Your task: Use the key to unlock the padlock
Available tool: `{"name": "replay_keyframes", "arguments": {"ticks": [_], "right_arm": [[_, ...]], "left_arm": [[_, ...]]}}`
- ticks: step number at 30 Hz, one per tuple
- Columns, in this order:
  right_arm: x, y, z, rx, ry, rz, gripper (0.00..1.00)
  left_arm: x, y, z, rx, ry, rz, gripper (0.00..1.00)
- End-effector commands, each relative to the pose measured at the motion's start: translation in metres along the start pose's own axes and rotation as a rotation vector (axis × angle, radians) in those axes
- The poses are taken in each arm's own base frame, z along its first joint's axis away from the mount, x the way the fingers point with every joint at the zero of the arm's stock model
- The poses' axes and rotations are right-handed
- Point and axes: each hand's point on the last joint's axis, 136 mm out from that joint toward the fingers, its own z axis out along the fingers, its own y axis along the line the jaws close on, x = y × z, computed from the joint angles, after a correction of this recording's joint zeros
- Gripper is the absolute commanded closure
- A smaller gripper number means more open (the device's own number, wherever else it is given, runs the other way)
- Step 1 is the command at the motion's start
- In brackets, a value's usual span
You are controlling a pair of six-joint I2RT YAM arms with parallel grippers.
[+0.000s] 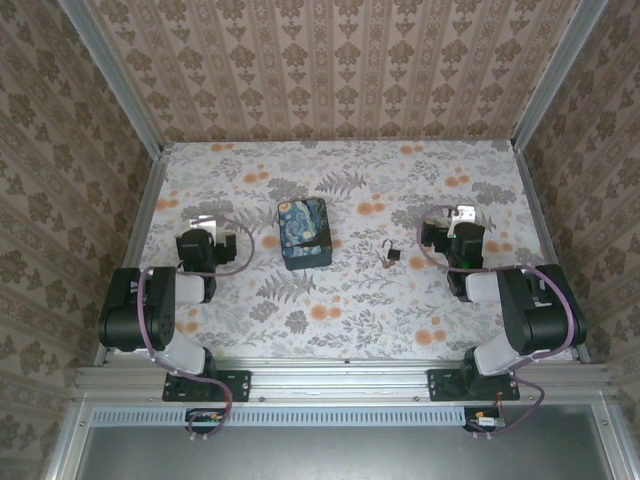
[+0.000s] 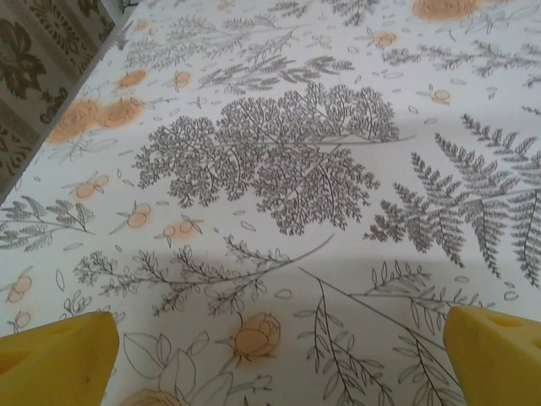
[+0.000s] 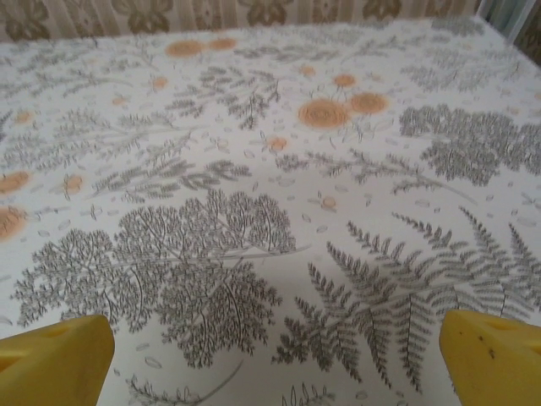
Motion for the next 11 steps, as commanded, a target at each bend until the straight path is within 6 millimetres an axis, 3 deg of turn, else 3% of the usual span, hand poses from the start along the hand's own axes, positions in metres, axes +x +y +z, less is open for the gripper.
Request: {"name": "replay_keyframes", "arguments": {"ticks": [1, 11], "right_arm": [[-0.0122, 0.0008, -0.0004, -0.007, -0.055, -0.007, 0.0], [-0.0129, 0.0005, -0.0011, -0.005, -0.055, -0.006, 0.0]], "left_arm": [[-0.0343, -0.0036, -0.0029, 0.035, -0.128, -0.022, 0.0], [-0.0342, -0.0068, -0.0021, 0.069, -0.125, -0.019, 0.0]]}}
